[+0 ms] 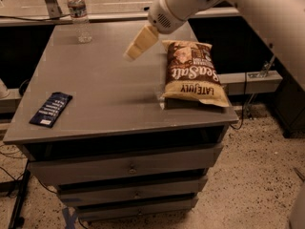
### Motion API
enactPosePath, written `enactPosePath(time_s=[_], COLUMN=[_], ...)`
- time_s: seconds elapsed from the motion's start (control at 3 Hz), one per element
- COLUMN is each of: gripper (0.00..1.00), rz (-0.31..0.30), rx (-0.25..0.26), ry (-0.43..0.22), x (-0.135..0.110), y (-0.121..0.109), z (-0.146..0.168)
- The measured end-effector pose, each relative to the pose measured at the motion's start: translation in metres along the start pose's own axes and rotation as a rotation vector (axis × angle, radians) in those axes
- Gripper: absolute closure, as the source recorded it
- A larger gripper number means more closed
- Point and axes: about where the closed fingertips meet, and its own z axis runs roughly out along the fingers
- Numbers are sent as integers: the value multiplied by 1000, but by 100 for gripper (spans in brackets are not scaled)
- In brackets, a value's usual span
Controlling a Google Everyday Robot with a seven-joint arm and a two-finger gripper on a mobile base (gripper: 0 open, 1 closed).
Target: Move water bottle near rxbar blueberry
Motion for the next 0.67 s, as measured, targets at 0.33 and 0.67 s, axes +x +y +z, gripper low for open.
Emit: enactPosePath(time_s=[0.33, 0.67], gripper=[0, 0], rz=[38, 71], rx=[57, 135], ry=[-144, -307], x=[-18, -45], y=[-35, -82], z=[48, 80])
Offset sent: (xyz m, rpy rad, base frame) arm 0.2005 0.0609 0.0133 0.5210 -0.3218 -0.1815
